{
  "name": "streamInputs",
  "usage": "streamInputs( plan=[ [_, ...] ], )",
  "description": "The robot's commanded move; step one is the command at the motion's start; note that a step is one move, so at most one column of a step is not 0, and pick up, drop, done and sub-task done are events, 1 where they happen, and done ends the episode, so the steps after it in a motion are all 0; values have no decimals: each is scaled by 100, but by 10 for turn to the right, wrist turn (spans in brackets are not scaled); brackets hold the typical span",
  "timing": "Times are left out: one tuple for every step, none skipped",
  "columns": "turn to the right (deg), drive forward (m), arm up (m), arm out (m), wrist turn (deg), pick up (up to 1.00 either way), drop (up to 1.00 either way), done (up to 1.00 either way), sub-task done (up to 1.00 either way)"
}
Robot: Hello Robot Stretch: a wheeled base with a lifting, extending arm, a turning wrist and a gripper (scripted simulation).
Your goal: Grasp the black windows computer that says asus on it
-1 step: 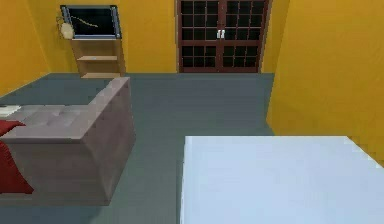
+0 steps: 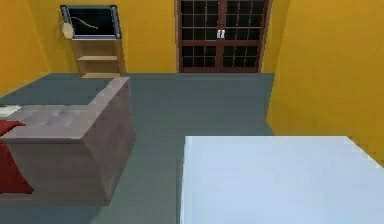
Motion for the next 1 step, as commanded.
streamInputs(
  plan=[
    [0,0,34,0,0,0,0,0,0]
  ],
)
